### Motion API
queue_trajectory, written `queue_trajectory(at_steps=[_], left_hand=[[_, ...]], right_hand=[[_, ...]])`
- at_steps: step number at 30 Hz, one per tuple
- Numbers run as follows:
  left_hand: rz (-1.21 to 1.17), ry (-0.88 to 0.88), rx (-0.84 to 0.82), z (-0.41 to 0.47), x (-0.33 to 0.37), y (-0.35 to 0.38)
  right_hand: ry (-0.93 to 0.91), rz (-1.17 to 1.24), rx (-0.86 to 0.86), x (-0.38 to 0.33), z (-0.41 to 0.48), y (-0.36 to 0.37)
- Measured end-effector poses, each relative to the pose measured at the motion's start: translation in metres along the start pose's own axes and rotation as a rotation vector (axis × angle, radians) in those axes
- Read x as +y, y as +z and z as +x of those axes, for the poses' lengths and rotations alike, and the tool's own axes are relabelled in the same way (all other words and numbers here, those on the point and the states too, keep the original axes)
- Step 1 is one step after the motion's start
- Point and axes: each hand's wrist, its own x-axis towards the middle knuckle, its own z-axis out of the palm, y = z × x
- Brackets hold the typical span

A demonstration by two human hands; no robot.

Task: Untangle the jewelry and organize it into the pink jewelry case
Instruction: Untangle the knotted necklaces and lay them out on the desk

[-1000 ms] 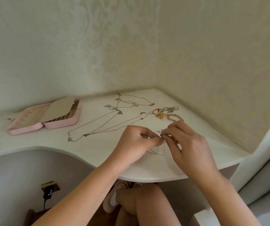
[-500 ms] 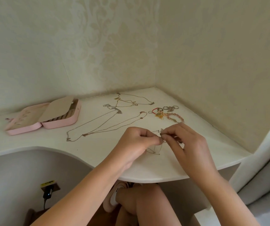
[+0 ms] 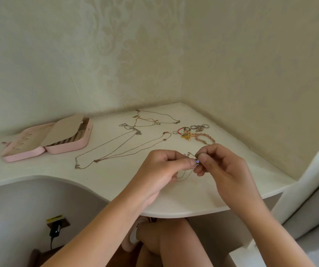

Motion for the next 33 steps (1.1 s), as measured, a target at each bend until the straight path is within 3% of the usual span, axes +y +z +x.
queue_trajectory(at_steps=[12, 23, 33], left_hand=[[-0.064, 0.133, 0.053, -0.002, -0.008, 0.006], [-0.167, 0.156, 0.019, -0.004, -0.013, 0.009], [-0.177, 0.166, -0.01, -0.004, -0.016, 0.011]], right_hand=[[0.167, 0.404, 0.058, -0.009, -0.006, -0.006], [0.197, 0.169, 0.095, -0.023, -0.023, -0.01], [0.225, 0.305, 0.128, -0.025, -0.021, -0.008]])
